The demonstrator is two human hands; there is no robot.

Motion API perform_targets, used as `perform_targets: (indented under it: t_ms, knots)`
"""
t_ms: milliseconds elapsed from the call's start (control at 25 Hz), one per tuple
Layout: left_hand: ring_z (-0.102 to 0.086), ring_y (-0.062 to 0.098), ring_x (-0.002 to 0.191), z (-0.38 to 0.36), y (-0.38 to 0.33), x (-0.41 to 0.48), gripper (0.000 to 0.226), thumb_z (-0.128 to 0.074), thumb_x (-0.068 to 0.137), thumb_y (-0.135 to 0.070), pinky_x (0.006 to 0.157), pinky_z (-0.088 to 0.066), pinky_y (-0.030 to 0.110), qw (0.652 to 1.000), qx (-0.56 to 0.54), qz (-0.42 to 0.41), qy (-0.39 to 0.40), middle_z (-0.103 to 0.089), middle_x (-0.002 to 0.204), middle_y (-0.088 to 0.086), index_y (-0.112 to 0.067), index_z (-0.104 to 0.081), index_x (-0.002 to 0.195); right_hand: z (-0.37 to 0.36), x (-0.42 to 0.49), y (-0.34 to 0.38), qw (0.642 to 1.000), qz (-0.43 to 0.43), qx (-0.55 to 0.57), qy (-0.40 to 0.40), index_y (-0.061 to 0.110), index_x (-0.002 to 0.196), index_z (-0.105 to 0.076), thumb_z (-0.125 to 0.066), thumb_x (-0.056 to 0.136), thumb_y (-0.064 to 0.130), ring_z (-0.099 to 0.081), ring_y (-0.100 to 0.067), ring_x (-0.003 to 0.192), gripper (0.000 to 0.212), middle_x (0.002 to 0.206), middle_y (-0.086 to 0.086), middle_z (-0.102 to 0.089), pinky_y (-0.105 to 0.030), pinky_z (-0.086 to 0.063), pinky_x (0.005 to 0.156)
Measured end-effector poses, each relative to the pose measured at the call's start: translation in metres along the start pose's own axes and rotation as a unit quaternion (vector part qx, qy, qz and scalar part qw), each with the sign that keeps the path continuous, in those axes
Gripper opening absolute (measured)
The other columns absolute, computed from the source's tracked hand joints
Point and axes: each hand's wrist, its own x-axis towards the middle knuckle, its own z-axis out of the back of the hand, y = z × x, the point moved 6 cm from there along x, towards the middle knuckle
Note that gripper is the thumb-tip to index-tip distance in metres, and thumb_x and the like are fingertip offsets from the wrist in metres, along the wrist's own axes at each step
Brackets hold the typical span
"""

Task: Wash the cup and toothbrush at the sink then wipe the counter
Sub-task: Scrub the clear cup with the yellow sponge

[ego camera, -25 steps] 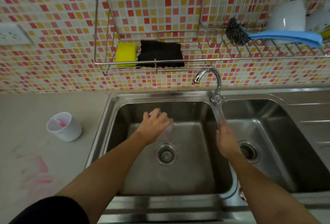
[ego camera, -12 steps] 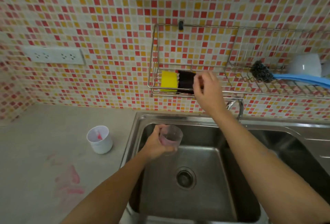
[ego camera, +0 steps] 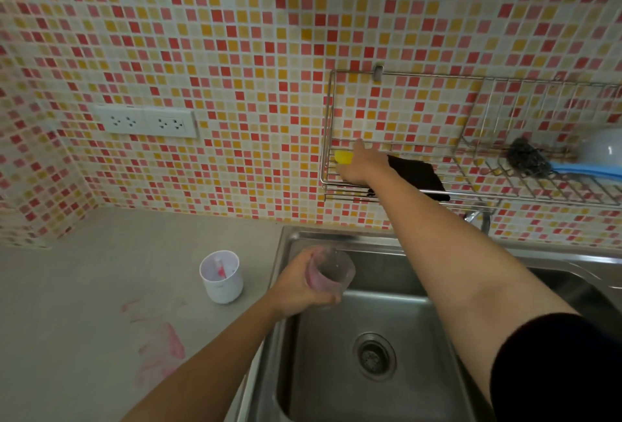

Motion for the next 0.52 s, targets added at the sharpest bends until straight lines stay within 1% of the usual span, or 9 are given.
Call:
perform_targets:
  t_ms: [80, 120, 200, 280, 320, 360, 400, 480, 520]
  knots:
    - [-0.053, 0.007, 0.116, -0.002, -0.008, 0.001, 0.081, -0.085, 0.058, -0.032, 0.094, -0.052, 0.030, 1.000, 0.014, -0.010, -0.016, -0.051, 0.127, -0.012, -0.036, -0.044, 0.128, 0.019, -0.015, 0.001, 0.997, 0.035, 0.037, -0.062, 0.026, 0.148, -0.012, -0.034, 0.092, 0.052, -0.030, -0.042, 0.131, 0.065, 0.146, -0.023, -0.030, -0.046, -0.031, 0.104]
    - [-0.053, 0.006, 0.115, -0.003, -0.012, 0.002, 0.081, -0.086, 0.056, -0.034, 0.094, -0.052, 0.029, 1.000, 0.017, -0.012, -0.023, -0.051, 0.127, -0.012, -0.035, -0.044, 0.126, 0.031, -0.028, 0.001, 0.993, 0.065, 0.046, -0.090, 0.029, 0.147, -0.016, -0.032, 0.093, 0.047, -0.032, -0.042, 0.129, 0.059, 0.142, -0.025, -0.033, -0.047, -0.030, 0.103]
    - [-0.053, 0.004, 0.113, -0.009, -0.019, 0.006, 0.080, -0.087, 0.054, -0.037, 0.094, -0.051, 0.028, 0.999, 0.021, -0.013, -0.025, -0.053, 0.123, -0.013, -0.033, -0.043, 0.121, 0.051, -0.067, -0.006, 0.977, 0.150, 0.071, -0.133, 0.032, 0.145, -0.021, -0.033, 0.093, 0.040, -0.041, -0.037, 0.115, 0.054, 0.130, -0.023, -0.040, -0.042, -0.036, 0.093]
    - [-0.053, 0.003, 0.114, -0.016, -0.025, 0.012, 0.080, -0.088, 0.054, -0.035, 0.096, -0.048, 0.030, 0.999, 0.022, -0.019, -0.024, -0.055, 0.121, -0.014, -0.031, -0.041, 0.118, 0.059, -0.115, -0.024, 0.957, 0.227, 0.090, -0.156, 0.032, 0.144, -0.024, -0.034, 0.086, 0.038, -0.047, -0.027, 0.100, 0.058, 0.125, -0.013, -0.039, -0.037, -0.039, 0.082]
    - [-0.053, 0.003, 0.114, -0.021, -0.028, 0.015, 0.080, -0.088, 0.054, -0.033, 0.098, -0.047, 0.032, 0.999, 0.015, -0.022, -0.025, -0.055, 0.120, -0.014, -0.030, -0.040, 0.118, 0.058, -0.139, -0.037, 0.950, 0.257, 0.083, -0.159, 0.030, 0.143, -0.026, -0.033, 0.082, 0.037, -0.048, -0.023, 0.097, 0.062, 0.127, -0.008, -0.036, -0.036, -0.042, 0.080]
    - [-0.053, 0.003, 0.114, -0.024, -0.031, 0.019, 0.081, -0.089, 0.054, -0.030, 0.099, -0.047, 0.032, 0.999, 0.006, -0.027, -0.029, -0.055, 0.119, -0.014, -0.029, -0.039, 0.118, 0.051, -0.159, -0.049, 0.946, 0.280, 0.064, -0.152, 0.028, 0.143, -0.026, -0.033, 0.078, 0.037, -0.048, -0.021, 0.102, 0.066, 0.134, -0.005, -0.033, -0.036, -0.045, 0.082]
    - [-0.053, 0.002, 0.113, -0.028, -0.034, 0.022, 0.081, -0.089, 0.055, -0.027, 0.099, -0.047, 0.032, 0.999, 0.000, -0.036, -0.032, -0.055, 0.118, -0.014, -0.028, -0.039, 0.119, 0.040, -0.173, -0.062, 0.945, 0.298, 0.036, -0.132, 0.027, 0.143, -0.026, -0.032, 0.077, 0.037, -0.046, -0.019, 0.113, 0.068, 0.144, -0.002, -0.028, -0.036, -0.044, 0.088]
    - [-0.053, 0.000, 0.112, -0.042, -0.043, 0.026, 0.080, -0.089, 0.056, -0.025, 0.096, -0.046, 0.026, 0.998, 0.006, -0.050, -0.028, -0.054, 0.117, -0.015, -0.027, -0.038, 0.119, 0.014, -0.185, -0.086, 0.941, 0.329, -0.028, -0.070, 0.026, 0.146, -0.024, -0.034, 0.078, 0.034, -0.032, -0.013, 0.134, 0.069, 0.154, 0.004, -0.023, -0.038, -0.035, 0.106]
    - [-0.052, -0.003, 0.112, -0.050, -0.047, 0.028, 0.081, -0.088, 0.056, -0.025, 0.093, -0.046, 0.020, 0.998, 0.017, -0.060, -0.022, -0.054, 0.117, -0.017, -0.027, -0.038, 0.119, 0.003, -0.188, -0.096, 0.938, 0.340, -0.054, -0.037, 0.026, 0.146, -0.024, -0.036, 0.079, 0.032, -0.029, -0.011, 0.137, 0.068, 0.154, 0.005, -0.024, -0.038, -0.031, 0.110]
